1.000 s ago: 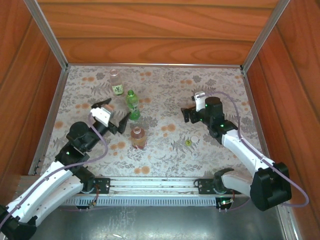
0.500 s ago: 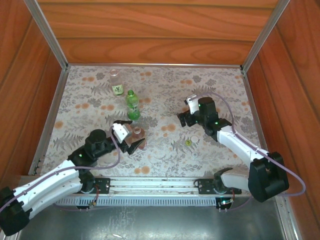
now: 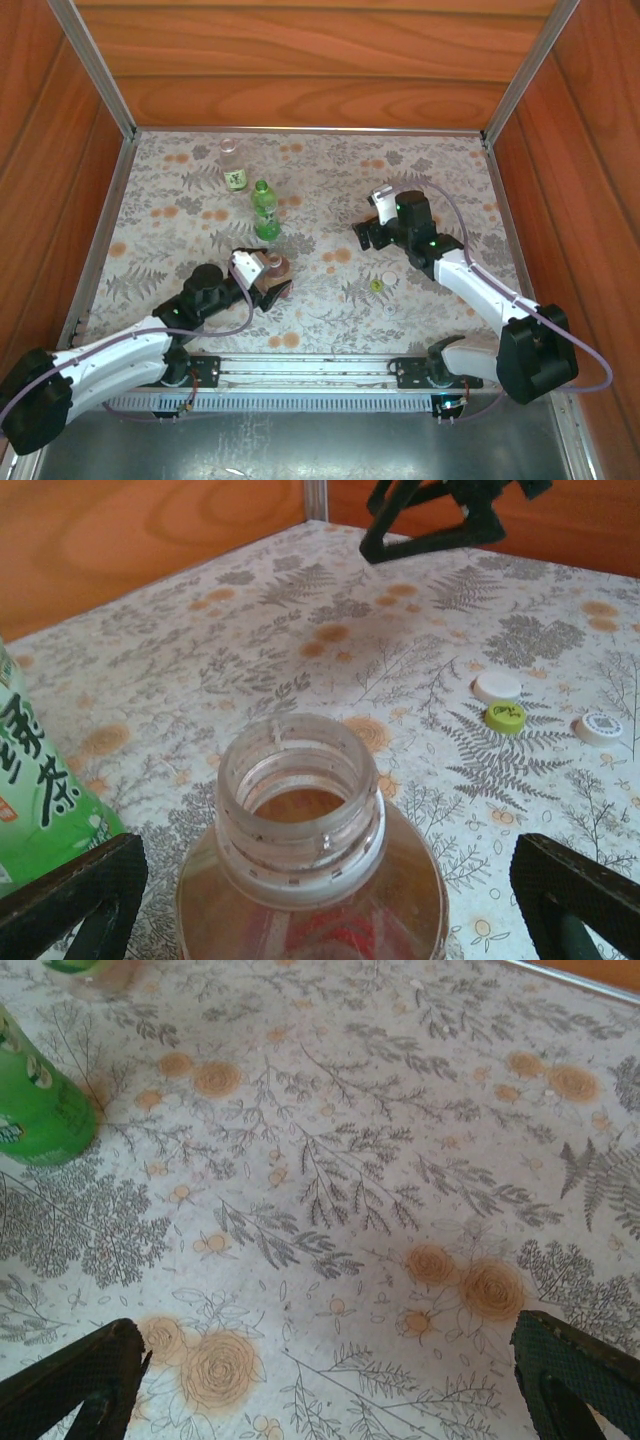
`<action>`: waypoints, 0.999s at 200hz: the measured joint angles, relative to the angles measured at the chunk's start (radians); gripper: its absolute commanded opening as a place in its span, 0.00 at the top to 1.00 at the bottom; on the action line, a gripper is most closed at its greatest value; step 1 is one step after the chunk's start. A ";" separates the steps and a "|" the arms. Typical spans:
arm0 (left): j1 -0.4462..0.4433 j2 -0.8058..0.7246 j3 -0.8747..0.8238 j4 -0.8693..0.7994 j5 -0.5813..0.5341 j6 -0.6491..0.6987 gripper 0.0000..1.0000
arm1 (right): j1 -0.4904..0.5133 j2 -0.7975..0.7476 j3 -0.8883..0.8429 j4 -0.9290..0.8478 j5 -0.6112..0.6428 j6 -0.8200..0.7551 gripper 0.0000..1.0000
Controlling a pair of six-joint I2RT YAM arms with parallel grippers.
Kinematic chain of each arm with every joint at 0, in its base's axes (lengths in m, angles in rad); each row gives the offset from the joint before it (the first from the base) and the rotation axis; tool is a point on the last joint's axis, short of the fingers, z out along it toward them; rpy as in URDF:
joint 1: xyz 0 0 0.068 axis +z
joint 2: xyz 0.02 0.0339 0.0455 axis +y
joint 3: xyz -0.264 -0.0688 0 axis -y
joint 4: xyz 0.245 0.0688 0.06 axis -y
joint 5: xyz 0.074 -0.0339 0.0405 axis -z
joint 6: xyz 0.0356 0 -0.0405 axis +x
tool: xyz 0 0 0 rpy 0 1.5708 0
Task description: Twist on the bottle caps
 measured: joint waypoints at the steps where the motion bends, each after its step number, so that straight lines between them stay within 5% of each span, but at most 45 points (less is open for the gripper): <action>1: 0.000 0.002 -0.001 0.002 0.000 0.000 0.02 | 0.000 0.000 0.001 -0.001 0.000 0.001 0.00; 79: 0.000 0.134 -0.031 0.110 -0.007 -0.008 0.14 | 0.014 -0.002 0.039 -0.032 0.006 0.041 0.02; 150: 0.000 0.167 -0.029 0.134 0.003 0.002 0.36 | 0.016 -0.004 0.029 -0.029 0.037 0.050 0.01; 200: 0.000 0.221 0.019 0.134 0.024 0.018 0.36 | 0.019 -0.029 -0.031 0.008 0.067 0.086 0.00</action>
